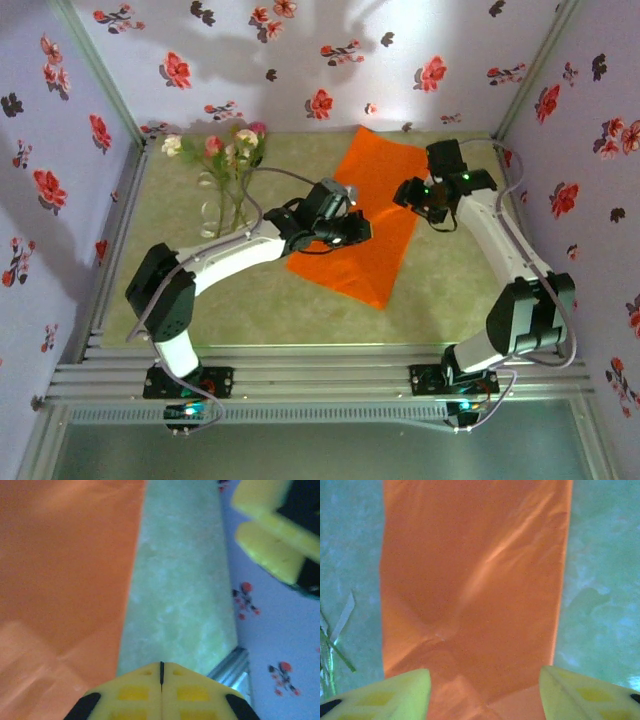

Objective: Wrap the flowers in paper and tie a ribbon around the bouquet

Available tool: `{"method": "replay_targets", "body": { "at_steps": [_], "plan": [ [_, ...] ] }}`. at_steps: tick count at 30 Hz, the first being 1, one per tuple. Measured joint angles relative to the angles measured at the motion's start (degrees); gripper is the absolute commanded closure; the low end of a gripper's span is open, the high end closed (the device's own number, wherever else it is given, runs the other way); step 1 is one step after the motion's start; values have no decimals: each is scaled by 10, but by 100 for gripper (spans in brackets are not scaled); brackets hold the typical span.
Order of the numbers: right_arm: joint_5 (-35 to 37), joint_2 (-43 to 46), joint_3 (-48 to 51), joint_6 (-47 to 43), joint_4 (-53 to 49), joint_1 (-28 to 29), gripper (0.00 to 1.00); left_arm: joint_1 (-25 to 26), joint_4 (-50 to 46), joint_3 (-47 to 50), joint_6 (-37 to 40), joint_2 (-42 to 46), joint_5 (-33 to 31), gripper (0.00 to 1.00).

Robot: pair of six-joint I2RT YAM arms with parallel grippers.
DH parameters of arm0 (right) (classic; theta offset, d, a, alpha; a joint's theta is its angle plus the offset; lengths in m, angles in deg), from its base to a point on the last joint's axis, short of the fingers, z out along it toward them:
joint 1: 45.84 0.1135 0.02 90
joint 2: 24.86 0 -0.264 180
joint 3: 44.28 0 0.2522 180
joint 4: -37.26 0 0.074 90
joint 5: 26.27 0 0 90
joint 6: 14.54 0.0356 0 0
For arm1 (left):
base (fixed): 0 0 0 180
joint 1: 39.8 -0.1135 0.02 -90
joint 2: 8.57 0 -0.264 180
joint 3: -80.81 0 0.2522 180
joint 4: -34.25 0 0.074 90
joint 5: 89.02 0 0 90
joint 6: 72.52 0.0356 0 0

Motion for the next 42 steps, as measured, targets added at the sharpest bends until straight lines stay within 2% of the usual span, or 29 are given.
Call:
{"method": "replay_targets", "body": {
  "at_steps": [2, 4, 6, 10, 13, 19, 25, 27, 30, 31, 34, 37, 42],
  "plan": [
    [2, -13, -2, 0, 7, 20, 37, -12, -44, 24, -10, 34, -33, 58],
    [4, -25, 10, 0, 16, 49, 41, -48, -100, 65, -25, 86, -65, 47],
    [5, -38, 32, 1, 24, 71, 46, -94, -132, 108, -34, 130, -81, 42],
    [4, -71, 89, 6, 46, 66, 53, -168, -122, 198, -52, 155, -71, 40],
    [0, -110, 109, 5, 49, 41, 54, -175, -103, 239, -67, 129, -51, 39],
    [-2, -161, 139, 5, 64, 27, 54, -175, -47, 242, -75, 72, -31, 40],
    [-2, -176, 139, 6, 71, 27, 55, -175, -17, 241, -75, 39, -17, 54],
    [-2, -177, 140, 6, 71, 27, 55, -175, -13, 239, -75, 30, -10, 62],
    [-2, -176, 141, 6, 72, 27, 56, -175, -10, 239, -73, 21, -4, 85],
    [-2, -176, 141, 6, 72, 27, 55, -175, -7, 239, -75, 21, -3, 98],
    [-2, -176, 142, 6, 73, 27, 55, -173, -5, 233, -69, 21, 0, 100],
    [-1, -171, 141, 8, 74, 30, 45, -162, -26, 205, -49, 25, -12, 100],
    [14, -134, 104, 16, 49, 57, 28, -100, -67, 128, 28, 63, -35, 100]
  ]
}}
